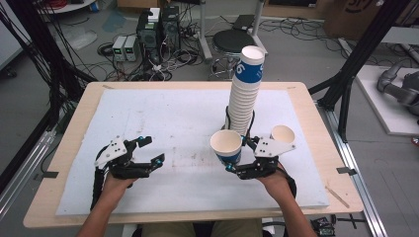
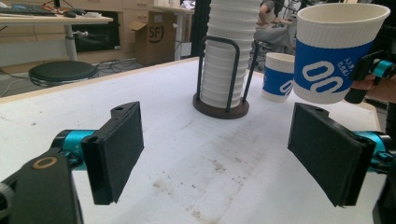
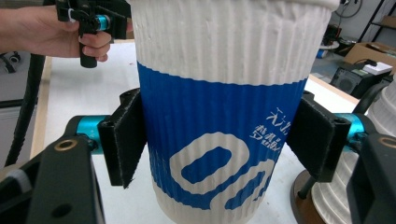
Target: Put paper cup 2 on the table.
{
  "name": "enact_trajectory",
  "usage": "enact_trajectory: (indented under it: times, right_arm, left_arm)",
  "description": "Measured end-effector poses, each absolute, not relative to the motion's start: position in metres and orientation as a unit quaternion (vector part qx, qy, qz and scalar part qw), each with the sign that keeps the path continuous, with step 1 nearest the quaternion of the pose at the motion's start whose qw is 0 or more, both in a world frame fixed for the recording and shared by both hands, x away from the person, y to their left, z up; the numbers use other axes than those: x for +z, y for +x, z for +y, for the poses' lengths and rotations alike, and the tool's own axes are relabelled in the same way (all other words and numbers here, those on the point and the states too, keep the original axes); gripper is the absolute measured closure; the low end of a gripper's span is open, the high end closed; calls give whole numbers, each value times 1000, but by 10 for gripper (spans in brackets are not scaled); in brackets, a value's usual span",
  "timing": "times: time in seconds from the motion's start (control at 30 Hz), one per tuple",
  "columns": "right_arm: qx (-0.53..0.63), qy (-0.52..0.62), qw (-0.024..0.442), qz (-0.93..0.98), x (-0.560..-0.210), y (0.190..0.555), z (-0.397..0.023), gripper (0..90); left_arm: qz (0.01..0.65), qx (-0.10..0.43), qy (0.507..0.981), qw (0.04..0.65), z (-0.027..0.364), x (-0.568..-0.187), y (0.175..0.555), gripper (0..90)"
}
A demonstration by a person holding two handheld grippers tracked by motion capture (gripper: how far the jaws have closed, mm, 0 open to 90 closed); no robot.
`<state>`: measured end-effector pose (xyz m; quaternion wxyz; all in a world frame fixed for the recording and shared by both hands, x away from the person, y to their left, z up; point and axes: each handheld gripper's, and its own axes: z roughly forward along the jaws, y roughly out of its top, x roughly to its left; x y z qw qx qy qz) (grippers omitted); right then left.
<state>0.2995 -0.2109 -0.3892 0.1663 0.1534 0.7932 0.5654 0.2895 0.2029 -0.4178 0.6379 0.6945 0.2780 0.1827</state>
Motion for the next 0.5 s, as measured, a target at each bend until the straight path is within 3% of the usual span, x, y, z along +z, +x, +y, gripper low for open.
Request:
enact_trajectory:
  times: [0.5]
  right_arm:
    - [576,143,165,788,-389,309,-187,267]
  left_arm:
    - [298,198,685,635,220,-417,287,180]
